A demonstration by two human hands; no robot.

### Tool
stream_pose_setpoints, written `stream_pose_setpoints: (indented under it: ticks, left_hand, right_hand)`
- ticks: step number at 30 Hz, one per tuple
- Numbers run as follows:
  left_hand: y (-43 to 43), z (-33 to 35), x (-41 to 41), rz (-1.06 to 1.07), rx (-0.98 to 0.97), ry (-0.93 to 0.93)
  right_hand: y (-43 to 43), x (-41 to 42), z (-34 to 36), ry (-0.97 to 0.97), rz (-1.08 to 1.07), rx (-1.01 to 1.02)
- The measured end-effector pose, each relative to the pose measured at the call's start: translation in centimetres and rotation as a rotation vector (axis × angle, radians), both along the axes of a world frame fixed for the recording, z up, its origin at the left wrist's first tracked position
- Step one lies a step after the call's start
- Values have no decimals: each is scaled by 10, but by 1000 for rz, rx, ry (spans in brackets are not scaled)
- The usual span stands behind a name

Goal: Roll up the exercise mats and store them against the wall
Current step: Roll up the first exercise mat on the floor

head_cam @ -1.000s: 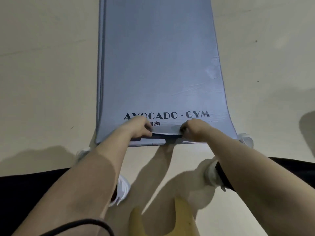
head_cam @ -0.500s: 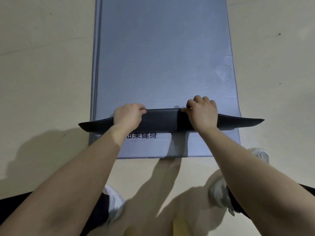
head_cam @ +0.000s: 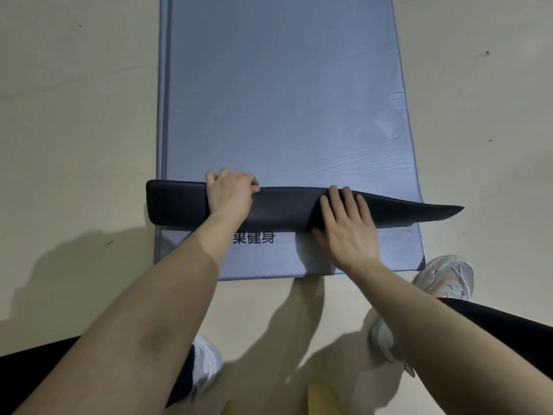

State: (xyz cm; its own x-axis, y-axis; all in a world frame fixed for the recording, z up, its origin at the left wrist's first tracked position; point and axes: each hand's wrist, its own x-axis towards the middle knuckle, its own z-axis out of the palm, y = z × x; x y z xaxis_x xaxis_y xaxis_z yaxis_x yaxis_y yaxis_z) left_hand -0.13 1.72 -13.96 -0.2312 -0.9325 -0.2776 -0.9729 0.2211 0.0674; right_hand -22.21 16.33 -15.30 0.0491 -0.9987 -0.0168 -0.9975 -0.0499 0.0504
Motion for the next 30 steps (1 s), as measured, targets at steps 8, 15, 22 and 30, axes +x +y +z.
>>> stream_pose_setpoints:
  ticks: [8, 15, 22, 30]
  left_hand:
    - [35, -24, 47, -252, -259, 91]
    - [40, -23, 61, -319, 38, -61]
    - [16, 43, 72, -230, 350, 22]
    - [-47, 27, 56, -56, 539, -34]
  right_hand:
    - [-25, -19, -25, 20, 41, 266]
    - [-18, -20, -25, 35, -49, 230]
    - [-40, -35, 42, -118, -2, 399]
    - [-115, -45, 46, -301, -117, 709]
